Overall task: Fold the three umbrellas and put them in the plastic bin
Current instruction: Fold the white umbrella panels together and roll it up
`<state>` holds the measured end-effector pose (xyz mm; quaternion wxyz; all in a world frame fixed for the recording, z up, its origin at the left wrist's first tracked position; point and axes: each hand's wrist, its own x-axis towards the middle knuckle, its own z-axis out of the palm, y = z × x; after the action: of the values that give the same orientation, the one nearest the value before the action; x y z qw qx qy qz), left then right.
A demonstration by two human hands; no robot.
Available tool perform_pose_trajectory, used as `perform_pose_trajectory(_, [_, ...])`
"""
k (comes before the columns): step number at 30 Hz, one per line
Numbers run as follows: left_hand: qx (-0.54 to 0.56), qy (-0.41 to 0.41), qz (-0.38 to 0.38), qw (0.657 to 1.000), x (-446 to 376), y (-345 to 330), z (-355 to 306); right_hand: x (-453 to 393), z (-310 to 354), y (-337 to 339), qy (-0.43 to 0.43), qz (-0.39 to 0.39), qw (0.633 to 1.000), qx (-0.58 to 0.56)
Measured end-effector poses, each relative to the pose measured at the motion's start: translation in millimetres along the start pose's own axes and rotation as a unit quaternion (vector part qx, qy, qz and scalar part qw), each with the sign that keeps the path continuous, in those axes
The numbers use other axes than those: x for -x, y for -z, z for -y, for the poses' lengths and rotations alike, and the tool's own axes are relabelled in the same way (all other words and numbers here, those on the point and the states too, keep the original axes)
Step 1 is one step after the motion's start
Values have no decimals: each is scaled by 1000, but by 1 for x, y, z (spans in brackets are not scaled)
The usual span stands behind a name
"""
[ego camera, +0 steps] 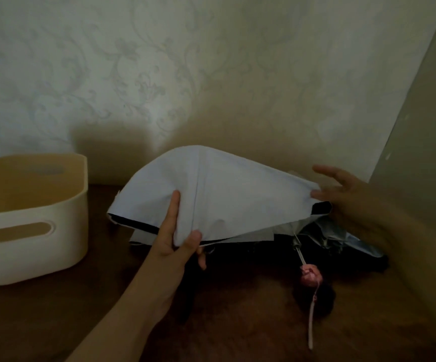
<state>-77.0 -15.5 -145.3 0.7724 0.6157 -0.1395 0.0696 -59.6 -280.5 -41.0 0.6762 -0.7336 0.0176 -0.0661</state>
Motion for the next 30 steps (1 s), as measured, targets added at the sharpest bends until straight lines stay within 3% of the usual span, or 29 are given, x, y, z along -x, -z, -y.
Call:
perform_pose_trajectory(2, [-16, -13, -1, 1000, -1, 3, 0, 1, -3, -7, -91, 16, 996, 2])
perform_pose_trajectory(4, [-18, -17, -6, 1000, -3, 5, 0, 5, -9, -11, -108, 20, 993, 47])
perform_pose_trajectory(7, [-24, -14, -24, 999, -4, 6, 1, 13, -11, -9, 55, -32, 996, 67])
perform_pose_trajectory(9, [-29, -15, -35, 999, -4, 6, 1, 19, -10, -2, 118, -14, 990, 72])
perform_pose_trajectory(11, [-48, -15, -35, 998, -3, 6, 1, 20, -9, 5, 90, 53, 990, 95])
perform_pose_trajectory(15, [-95, -24, -16, 995, -4, 10, -3, 23, 2, 14, -45, 162, 982, 81])
perform_pose_trajectory(20, [-147, -25, 4, 989, -1, 9, -3, 27, 14, 12, -55, 218, 958, 177])
perform_pose_trajectory(23, [-112, -29, -13, 993, -3, 9, -1, 29, 18, 14, -1, 195, 929, 315])
perform_pose_trajectory(27, [-104, -33, 16, 994, -1, 4, 3, 14, 7, 17, 26, 68, 822, 564])
perform_pose_trajectory(28, [-111, -35, 23, 993, 0, 2, 4, 10, 7, 12, 42, 39, 820, 570])
perform_pose_trajectory(30, [-130, -42, 30, 990, 1, -1, 6, 6, 14, -5, 76, 25, 863, 499])
